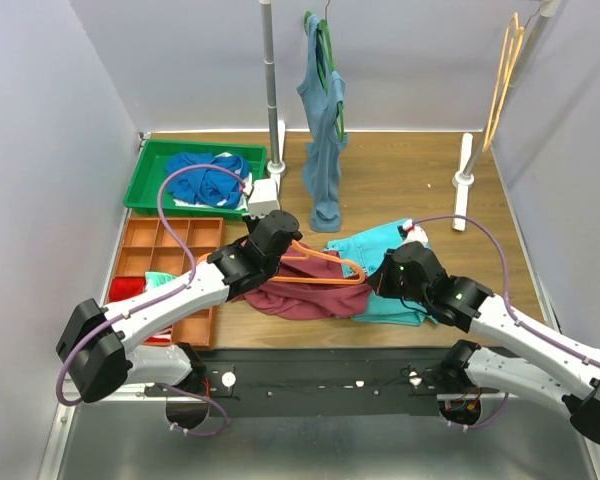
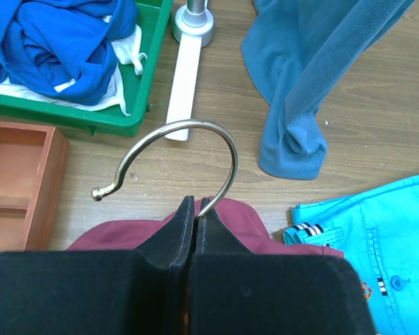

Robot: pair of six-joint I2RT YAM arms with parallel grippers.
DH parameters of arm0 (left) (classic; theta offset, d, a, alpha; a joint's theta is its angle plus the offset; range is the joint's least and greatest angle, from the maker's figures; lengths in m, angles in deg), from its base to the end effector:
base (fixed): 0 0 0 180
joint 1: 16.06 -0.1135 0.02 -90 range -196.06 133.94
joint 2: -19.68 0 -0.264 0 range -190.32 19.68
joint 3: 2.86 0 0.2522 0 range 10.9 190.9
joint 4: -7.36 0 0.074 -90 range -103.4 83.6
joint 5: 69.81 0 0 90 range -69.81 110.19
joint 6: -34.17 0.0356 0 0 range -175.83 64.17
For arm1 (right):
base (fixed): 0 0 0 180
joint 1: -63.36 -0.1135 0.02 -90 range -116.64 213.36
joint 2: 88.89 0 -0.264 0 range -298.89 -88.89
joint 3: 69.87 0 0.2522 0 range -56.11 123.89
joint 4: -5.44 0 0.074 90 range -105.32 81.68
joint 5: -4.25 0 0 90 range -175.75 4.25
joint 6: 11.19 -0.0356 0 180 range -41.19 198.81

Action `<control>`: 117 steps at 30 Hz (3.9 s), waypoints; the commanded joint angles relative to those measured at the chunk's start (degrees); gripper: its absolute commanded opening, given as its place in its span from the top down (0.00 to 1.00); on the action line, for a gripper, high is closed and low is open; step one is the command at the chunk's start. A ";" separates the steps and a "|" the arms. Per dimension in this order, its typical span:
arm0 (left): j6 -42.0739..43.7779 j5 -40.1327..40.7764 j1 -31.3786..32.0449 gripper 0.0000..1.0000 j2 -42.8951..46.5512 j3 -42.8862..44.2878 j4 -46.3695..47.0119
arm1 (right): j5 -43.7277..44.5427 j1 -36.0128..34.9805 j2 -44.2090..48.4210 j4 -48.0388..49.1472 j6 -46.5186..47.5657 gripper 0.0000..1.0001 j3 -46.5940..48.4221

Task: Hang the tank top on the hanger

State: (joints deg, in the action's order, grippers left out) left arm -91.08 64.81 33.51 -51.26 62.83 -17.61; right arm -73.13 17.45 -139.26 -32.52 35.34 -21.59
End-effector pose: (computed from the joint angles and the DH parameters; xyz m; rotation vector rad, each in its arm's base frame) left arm 0.1946 -0.1899 0.2900 -0.2066 1.9295 -0.1600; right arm 0.1356 0.1288 0.2377 0.0699 2.3154 0.5759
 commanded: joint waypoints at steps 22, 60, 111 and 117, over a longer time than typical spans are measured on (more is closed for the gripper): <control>-2.28 2.22 -0.34 1.00 0.45 -1.21 0.13 | -4.53 -0.58 -21.60 -2.34 8.40 0.99 26.91; -0.44 1.70 -0.43 1.00 -4.21 2.83 1.27 | 3.81 -4.80 -17.05 -8.93 6.38 0.57 23.14; -1.32 -1.12 -0.34 1.00 -4.30 2.83 2.50 | 13.49 -11.92 -30.84 0.21 -3.30 0.99 30.60; -1.32 -1.55 -0.34 1.00 -5.18 3.62 2.67 | 11.72 -12.27 -31.01 1.70 -1.72 0.99 32.10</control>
State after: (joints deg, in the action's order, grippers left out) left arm -90.18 64.00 33.07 -55.56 65.49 -16.62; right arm -59.90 5.65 -170.87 -33.27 31.98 8.36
